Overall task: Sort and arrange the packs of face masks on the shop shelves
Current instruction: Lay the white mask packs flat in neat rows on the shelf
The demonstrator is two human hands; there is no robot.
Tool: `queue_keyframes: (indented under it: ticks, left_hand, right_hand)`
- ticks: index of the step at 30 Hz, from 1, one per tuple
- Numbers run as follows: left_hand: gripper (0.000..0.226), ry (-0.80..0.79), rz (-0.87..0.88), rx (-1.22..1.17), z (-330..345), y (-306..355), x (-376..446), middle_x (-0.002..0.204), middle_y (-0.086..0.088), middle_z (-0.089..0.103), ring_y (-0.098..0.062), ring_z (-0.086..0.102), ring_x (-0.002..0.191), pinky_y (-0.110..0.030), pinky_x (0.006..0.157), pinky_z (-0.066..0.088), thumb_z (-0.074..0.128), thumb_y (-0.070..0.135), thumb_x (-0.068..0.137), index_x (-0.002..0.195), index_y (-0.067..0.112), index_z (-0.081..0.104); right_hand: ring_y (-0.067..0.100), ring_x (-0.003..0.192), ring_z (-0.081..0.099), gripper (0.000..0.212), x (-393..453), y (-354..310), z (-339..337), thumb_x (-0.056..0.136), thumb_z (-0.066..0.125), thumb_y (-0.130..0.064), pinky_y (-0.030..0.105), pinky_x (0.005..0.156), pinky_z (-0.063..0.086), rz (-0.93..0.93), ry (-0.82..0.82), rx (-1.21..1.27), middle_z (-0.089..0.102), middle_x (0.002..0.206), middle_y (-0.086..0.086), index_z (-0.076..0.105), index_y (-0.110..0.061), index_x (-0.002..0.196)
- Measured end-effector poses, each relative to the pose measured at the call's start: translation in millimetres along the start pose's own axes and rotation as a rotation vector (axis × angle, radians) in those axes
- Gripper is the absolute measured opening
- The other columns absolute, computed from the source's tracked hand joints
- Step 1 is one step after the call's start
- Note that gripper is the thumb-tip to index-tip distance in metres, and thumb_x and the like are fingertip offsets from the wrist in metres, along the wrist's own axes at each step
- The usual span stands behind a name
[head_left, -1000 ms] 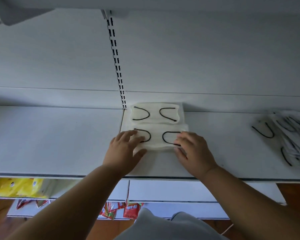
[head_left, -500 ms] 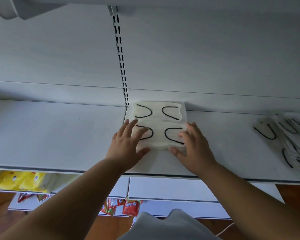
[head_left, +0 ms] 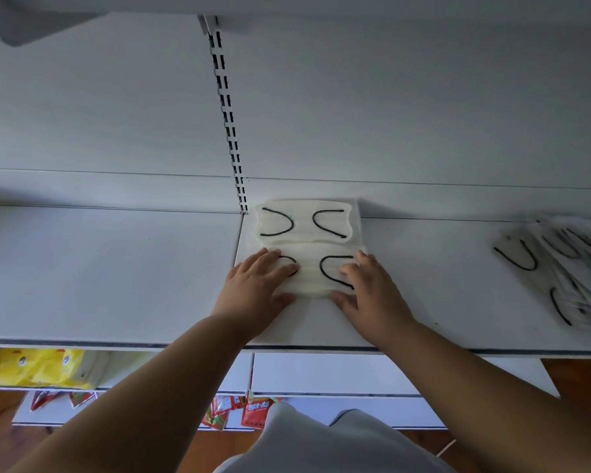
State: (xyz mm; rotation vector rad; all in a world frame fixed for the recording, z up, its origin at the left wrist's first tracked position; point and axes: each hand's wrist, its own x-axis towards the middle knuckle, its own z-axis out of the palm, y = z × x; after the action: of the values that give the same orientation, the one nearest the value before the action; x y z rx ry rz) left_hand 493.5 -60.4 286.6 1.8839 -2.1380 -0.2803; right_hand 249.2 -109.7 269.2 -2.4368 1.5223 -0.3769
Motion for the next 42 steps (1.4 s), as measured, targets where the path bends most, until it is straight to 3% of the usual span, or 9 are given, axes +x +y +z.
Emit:
queue_keyframes:
  ticks: [5,11,16,20,24,29,34,38,42]
  left_hand:
    - [0.055,-0.005,-0.007,-0.016,-1,-6,0,0.159,0.004,0.036,-0.022,0.024,0.15,-0.041,0.12,0.025,0.059,0.053,0.091,0.144,0.043,0.046]
    - [0.065,0.163,-0.142,-0.167,-25,-3,11,0.155,0.0,0.041,-0.024,0.036,0.143,-0.044,0.116,0.031,0.04,0.068,0.089,0.142,0.033,0.05]
    - [0.049,0.027,-0.217,-0.155,-31,-8,43,0.166,0.002,0.021,-0.023,0.019,0.152,-0.041,0.121,0.023,0.045,0.041,0.103,0.15,0.029,0.04]
    - [0.049,-0.125,-0.112,-0.014,-12,-1,47,0.168,0.005,0.01,-0.017,0.002,0.155,-0.04,0.125,0.007,0.033,0.043,0.105,0.152,0.033,0.033]
    - [0.051,-0.126,-0.113,0.023,-9,3,43,0.168,0.006,0.005,-0.015,-0.004,0.155,-0.04,0.126,0.0,0.027,0.045,0.105,0.155,0.034,0.028]
    - [0.046,0.045,-0.097,-0.013,-33,-1,56,0.166,0.002,0.021,-0.019,0.012,0.154,-0.036,0.125,0.009,0.036,0.036,0.105,0.151,0.031,0.037]
    - [0.04,-0.034,-0.104,-0.024,-45,-4,97,0.158,0.007,0.036,-0.02,0.03,0.146,-0.038,0.118,0.028,0.047,0.022,0.103,0.139,0.035,0.054]
    - [0.031,-0.174,-0.105,0.06,-47,-7,118,0.138,0.004,0.054,-0.023,0.047,0.128,-0.039,0.103,0.043,0.059,0.027,0.098,0.127,0.037,0.059]
    - [0.025,-0.154,-0.125,0.042,-40,-8,123,0.122,0.004,0.062,-0.023,0.054,0.114,-0.037,0.092,0.048,0.06,0.028,0.095,0.118,0.039,0.059]
  right_hand:
    - [0.041,0.141,0.035,0.054,1,-7,-5,0.09,0.053,-0.056,0.053,0.106,0.042,0.027,-0.056,0.009,0.041,0.148,0.022,0.057,-0.012,0.121]
    - [0.04,0.14,0.039,0.056,9,-16,-30,0.098,0.031,-0.05,0.053,0.115,0.03,-0.069,0.158,-0.025,0.05,0.144,0.019,0.063,-0.008,0.114]
    - [0.02,0.153,0.001,0.06,51,-36,-47,0.106,0.026,-0.043,0.034,0.122,0.004,-0.047,-0.093,-0.086,0.007,0.166,0.006,0.023,-0.009,0.155]
    - [0.02,0.153,-0.009,0.071,65,-39,-32,0.104,0.02,-0.052,0.039,0.124,0.004,0.008,-0.303,-0.212,-0.006,0.166,0.007,0.007,-0.008,0.158]
    - [0.02,0.152,-0.012,0.073,56,-35,-21,0.102,0.018,-0.055,0.04,0.124,0.0,0.034,-0.299,-0.204,-0.009,0.166,0.007,0.005,-0.01,0.158]
    - [0.024,0.153,0.004,0.081,74,-36,-39,0.094,0.004,-0.057,0.042,0.124,0.007,0.001,-0.138,-0.154,0.008,0.166,0.011,0.021,-0.007,0.155]
    - [0.027,0.15,0.019,0.05,115,-28,-53,0.104,0.037,-0.027,0.043,0.118,0.026,-0.005,-0.111,-0.158,0.026,0.161,0.01,0.035,-0.009,0.15]
    - [0.031,0.114,0.056,0.03,126,-24,-54,0.098,0.047,-0.029,0.035,0.089,0.042,0.011,-0.266,-0.359,0.059,0.126,0.01,0.056,-0.013,0.122]
    - [0.033,0.105,0.059,0.026,127,-18,-45,0.096,0.046,-0.028,0.037,0.081,0.046,0.057,-0.261,-0.276,0.061,0.119,0.009,0.056,-0.017,0.117]
